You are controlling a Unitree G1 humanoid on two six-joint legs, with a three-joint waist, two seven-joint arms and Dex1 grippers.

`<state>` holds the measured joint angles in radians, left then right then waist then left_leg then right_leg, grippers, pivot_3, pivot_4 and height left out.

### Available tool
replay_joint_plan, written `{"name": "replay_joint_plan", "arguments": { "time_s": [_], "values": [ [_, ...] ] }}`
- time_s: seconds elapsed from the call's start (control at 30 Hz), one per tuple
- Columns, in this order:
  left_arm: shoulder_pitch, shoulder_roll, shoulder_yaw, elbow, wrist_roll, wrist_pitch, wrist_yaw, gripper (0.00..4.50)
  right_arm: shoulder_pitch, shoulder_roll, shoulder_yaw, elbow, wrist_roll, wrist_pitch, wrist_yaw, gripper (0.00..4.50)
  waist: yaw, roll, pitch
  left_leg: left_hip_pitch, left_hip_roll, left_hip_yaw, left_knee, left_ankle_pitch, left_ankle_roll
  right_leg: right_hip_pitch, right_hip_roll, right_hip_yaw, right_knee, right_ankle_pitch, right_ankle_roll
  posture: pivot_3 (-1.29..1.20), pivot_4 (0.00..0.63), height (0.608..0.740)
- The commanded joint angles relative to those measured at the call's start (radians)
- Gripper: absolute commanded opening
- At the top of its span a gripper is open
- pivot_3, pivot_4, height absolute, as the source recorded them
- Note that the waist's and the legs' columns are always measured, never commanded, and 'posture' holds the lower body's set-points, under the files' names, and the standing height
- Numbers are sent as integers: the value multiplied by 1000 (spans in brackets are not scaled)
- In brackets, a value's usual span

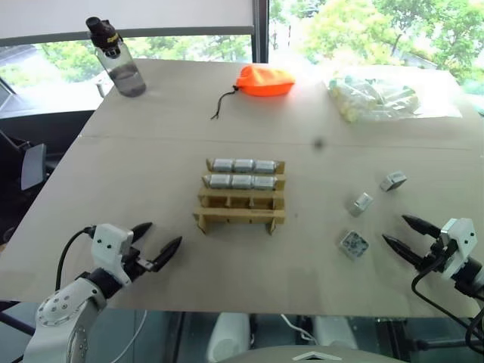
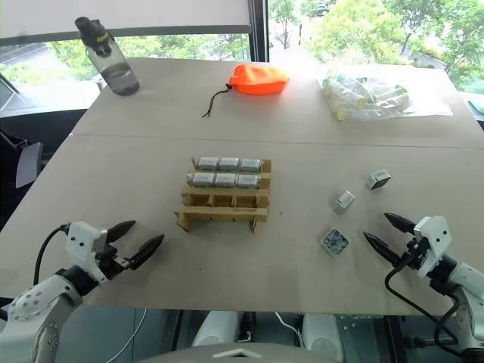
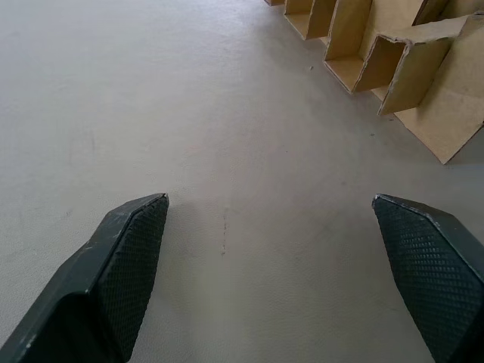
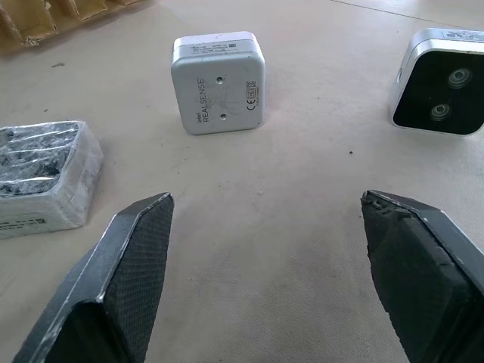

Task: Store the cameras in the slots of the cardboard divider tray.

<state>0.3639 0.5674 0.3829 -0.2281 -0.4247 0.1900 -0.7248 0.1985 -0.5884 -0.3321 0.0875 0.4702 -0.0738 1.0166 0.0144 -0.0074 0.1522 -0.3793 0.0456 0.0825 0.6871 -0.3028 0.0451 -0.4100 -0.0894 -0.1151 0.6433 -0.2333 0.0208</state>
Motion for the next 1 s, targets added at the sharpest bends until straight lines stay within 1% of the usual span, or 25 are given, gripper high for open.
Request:
{"name": "replay_joint_plan", "arguments": {
  "time_s": [0.03,0.7,0.87,1.0],
  "values": [
    [5,9,13,-32,-6,-22,-14,4500,-1,-16,-24,-29,12,-4,0,3914,0,0,0,0,0,0,0,0,0,0,0,0,0,0,0,0,150,726],
    [2,10,25,-37,-17,-25,-31,4500,35,-7,-9,-87,24,23,12,3914,0,0,0,0,0,0,0,0,0,0,0,0,0,0,0,0,150,726],
    [-18,33,36,-22,-43,-67,-107,4500,93,7,25,-225,65,78,14,3914,1,0,0,0,0,-1,0,0,0,0,0,-1,0,0,0,0,150,726],
    [-27,87,48,-31,-115,-19,-199,4500,159,12,43,-323,58,101,-10,3914,1,0,0,0,1,0,0,0,0,0,0,0,0,0,0,0,150,726]
  ]
}}
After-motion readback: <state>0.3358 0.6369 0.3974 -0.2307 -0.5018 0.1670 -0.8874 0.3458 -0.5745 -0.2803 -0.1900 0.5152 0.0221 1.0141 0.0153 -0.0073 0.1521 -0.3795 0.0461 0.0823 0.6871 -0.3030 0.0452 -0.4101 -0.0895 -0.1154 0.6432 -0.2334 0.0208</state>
